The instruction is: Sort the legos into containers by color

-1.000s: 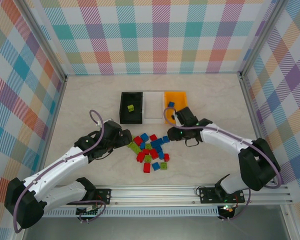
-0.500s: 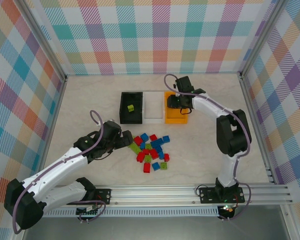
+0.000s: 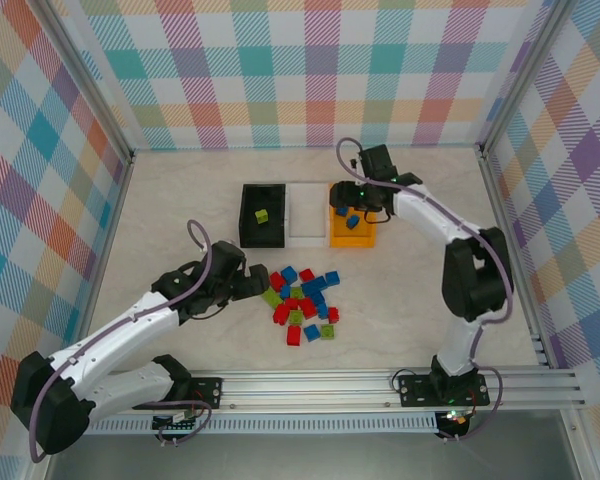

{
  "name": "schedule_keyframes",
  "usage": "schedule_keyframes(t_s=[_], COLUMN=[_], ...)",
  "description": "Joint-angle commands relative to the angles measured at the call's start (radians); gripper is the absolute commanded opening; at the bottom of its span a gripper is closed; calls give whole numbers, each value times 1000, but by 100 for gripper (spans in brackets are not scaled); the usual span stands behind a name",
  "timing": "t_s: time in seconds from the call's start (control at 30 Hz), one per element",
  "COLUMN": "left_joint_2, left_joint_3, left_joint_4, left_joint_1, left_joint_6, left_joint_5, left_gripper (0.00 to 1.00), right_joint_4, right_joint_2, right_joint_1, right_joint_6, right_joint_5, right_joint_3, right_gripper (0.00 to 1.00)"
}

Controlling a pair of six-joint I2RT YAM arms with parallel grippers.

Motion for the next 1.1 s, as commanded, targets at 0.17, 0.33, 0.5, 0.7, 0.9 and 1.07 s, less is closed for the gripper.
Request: schedule_keyframes(t_s=[0.17, 0.33, 0.5, 0.7, 0.9, 1.07], left_joint_2=[213, 340, 423, 479, 499, 375], left_joint_3=[51, 60, 89, 76, 67, 6], left_joint_4=[73, 142, 163, 181, 147, 64], left_joint_1=[8, 74, 112, 112, 120, 149], left_joint_6=[30, 52, 91, 94, 80, 72], left_joint_5=[36, 31, 43, 53, 22, -28], left_gripper=[74, 64, 58, 57, 48, 41], right_joint_4=[111, 113, 105, 117, 127, 132], right_joint_2=[-224, -264, -284, -281, -283, -286], right_joint_1=[46, 46, 44, 43, 43, 43], right_joint_6=[15, 7, -6, -7, -3, 0], right_joint_5=[-51, -30, -2, 3, 4, -3], right_joint_3=[-286, -353, -370, -376, -382, -386], right_gripper=[71, 71, 71, 71, 71, 71])
